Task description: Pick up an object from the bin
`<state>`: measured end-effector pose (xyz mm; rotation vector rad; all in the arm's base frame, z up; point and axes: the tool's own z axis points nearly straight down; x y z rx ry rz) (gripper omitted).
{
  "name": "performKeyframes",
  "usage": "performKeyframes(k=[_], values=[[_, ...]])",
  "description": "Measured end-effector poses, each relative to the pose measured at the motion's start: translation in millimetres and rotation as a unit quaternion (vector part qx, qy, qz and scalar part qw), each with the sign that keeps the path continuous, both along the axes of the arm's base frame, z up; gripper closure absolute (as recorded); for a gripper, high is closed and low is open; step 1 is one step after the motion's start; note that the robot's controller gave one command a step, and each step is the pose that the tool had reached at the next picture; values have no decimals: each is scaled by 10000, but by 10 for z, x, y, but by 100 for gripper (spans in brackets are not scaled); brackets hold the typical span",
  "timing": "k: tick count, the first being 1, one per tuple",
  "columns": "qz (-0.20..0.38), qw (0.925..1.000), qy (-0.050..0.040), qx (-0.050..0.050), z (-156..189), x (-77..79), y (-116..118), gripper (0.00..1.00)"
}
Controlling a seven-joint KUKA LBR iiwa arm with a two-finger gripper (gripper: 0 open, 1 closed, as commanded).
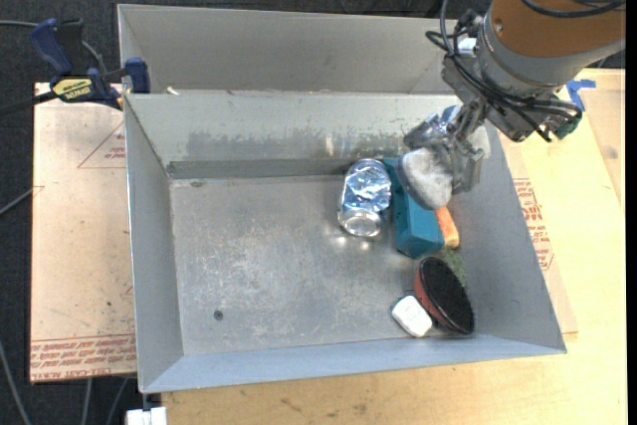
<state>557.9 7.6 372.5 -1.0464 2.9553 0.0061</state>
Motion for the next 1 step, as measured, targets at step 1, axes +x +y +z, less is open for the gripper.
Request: performKeyframes(k=[1], values=[[31, 10000, -91, -3, -80, -22, 47, 100]])
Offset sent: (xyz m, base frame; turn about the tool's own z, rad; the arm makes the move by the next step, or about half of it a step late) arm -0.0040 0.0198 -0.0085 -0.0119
